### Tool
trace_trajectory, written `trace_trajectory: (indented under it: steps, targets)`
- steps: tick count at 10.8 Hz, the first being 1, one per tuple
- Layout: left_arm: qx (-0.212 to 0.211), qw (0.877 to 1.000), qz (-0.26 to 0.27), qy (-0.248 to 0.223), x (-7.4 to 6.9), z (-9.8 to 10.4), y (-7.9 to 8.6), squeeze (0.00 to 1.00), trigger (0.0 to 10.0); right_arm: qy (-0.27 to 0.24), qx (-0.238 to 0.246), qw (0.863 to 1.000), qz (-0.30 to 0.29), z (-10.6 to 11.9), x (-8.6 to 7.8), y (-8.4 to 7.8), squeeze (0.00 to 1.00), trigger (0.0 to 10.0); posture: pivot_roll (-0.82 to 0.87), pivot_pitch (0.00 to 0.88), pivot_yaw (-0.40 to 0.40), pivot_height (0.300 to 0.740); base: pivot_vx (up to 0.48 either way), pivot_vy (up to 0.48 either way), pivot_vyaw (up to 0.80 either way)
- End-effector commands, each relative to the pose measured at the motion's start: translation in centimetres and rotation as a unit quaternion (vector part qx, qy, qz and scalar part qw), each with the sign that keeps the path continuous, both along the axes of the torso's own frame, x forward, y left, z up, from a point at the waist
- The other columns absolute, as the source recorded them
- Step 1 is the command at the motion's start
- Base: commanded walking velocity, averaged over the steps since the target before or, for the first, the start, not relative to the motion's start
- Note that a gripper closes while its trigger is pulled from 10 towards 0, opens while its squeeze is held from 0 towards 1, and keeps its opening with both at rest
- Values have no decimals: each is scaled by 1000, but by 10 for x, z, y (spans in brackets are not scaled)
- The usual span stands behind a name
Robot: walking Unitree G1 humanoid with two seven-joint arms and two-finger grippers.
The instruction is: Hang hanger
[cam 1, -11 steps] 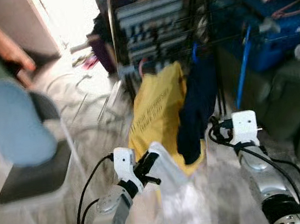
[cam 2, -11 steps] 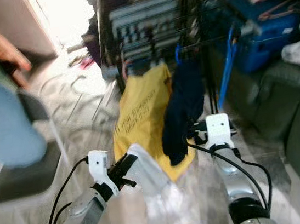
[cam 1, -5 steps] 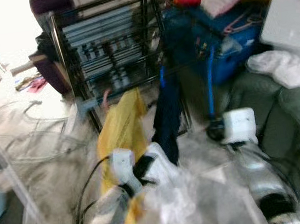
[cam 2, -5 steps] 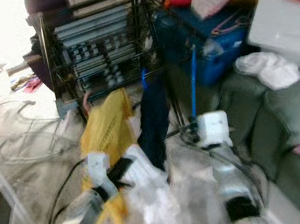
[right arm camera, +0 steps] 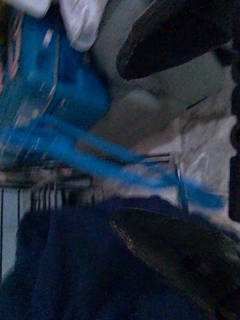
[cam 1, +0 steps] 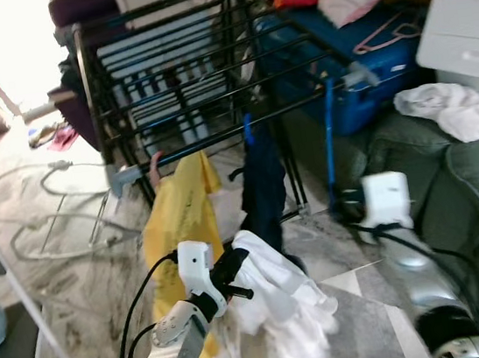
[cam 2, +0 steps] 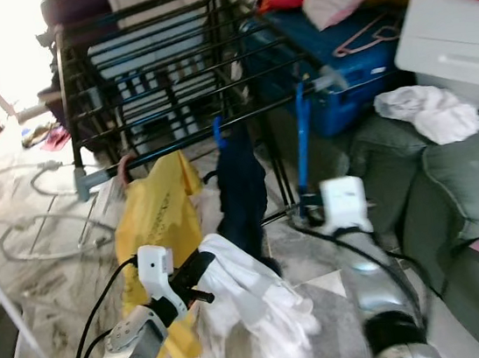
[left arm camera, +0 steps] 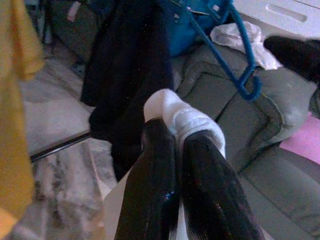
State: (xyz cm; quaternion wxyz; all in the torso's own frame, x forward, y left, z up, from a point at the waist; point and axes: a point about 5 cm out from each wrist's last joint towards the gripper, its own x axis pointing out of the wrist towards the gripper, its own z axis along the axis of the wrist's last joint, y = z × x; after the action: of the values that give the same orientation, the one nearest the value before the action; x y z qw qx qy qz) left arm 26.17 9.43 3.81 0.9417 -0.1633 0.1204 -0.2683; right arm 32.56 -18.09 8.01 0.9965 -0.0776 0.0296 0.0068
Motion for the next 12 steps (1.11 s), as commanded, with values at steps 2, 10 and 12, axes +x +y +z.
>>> trace_trajectory:
  steps: [2, 10, 12]
  targets:
    - [15, 1000, 12, -13, 1, 5, 10, 0, 10000, -11, 1, 1000, 12, 17, 15, 1, 0, 10000, -122, 0, 111, 740, 0, 0, 0]
    - [41, 999, -6, 16, -32, 5, 25, 0, 10000, 70, 18, 996, -48, 44, 60, -3, 0, 10000, -5, 39, 144, 740, 0, 0, 0]
    - [52, 998, -15, 22, -36, 9, 30, 0, 10000, 99, 29, 992, -72, 37, 58, -6, 0, 10000, 27, 57, 161, 740, 0, 0, 0]
